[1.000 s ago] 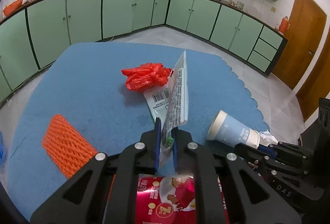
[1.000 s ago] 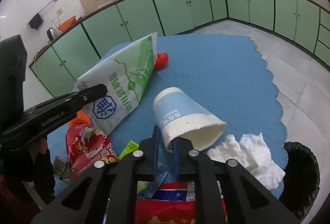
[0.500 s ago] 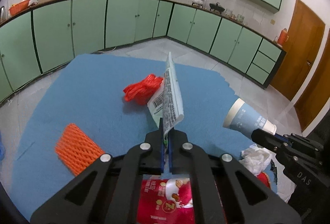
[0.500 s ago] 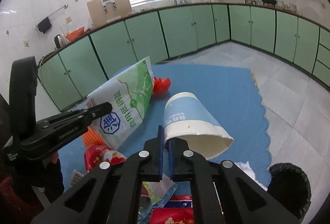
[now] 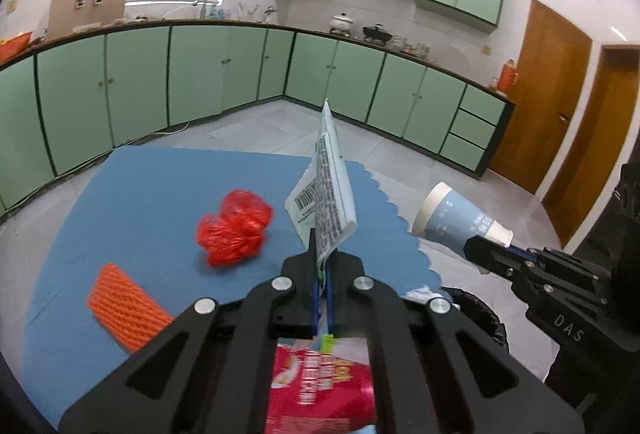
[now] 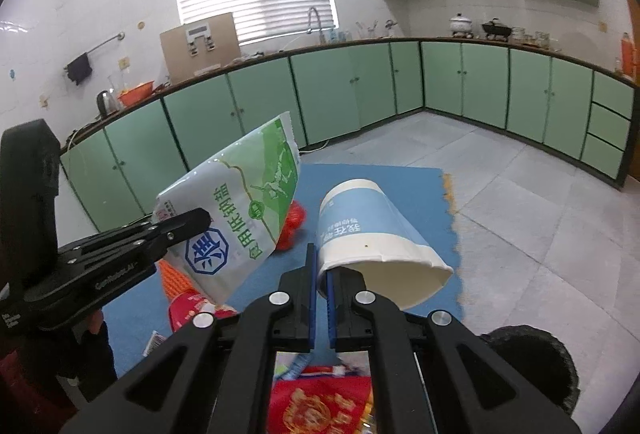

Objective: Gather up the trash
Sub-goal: 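Carry carton and paper cup to the black bin and release both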

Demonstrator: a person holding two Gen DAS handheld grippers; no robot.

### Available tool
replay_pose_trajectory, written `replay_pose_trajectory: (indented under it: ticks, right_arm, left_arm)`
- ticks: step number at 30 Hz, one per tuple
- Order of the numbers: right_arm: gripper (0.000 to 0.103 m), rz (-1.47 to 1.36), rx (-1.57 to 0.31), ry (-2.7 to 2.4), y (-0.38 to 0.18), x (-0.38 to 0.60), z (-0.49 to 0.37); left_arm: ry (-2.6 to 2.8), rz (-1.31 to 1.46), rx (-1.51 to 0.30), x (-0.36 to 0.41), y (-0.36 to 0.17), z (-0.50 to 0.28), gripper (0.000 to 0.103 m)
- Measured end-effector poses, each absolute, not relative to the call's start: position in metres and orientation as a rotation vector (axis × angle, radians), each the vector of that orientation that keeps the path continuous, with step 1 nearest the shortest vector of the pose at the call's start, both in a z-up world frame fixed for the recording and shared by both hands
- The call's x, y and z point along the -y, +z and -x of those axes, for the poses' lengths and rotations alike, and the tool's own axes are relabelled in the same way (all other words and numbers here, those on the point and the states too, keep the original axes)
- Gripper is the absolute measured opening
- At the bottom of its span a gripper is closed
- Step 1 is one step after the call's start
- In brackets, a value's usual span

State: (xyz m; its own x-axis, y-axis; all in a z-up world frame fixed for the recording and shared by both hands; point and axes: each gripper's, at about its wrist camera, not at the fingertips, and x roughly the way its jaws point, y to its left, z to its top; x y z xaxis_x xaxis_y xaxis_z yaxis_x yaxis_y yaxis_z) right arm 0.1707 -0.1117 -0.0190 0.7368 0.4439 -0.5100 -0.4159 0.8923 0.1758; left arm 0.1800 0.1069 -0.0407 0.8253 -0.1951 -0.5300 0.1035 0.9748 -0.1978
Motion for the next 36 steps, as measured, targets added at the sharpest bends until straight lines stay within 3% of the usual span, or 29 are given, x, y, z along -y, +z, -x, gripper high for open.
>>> replay_pose_trajectory:
  ticks: [17, 36]
  right_arm:
    - [0.004, -0.113, -0.537, 0.247, -0.014, 0.227, -0.135]
    - [0.004, -0.208, -0.638, 0.027, -0.074, 0.339, -0.123]
  left_arm:
    - [-0.379, 0.096, -0.599, 0.013, -0.05, -0.179, 0.001]
    - [-0.579, 0.005, -0.706, 0.142, -0.114, -0.179, 0.001]
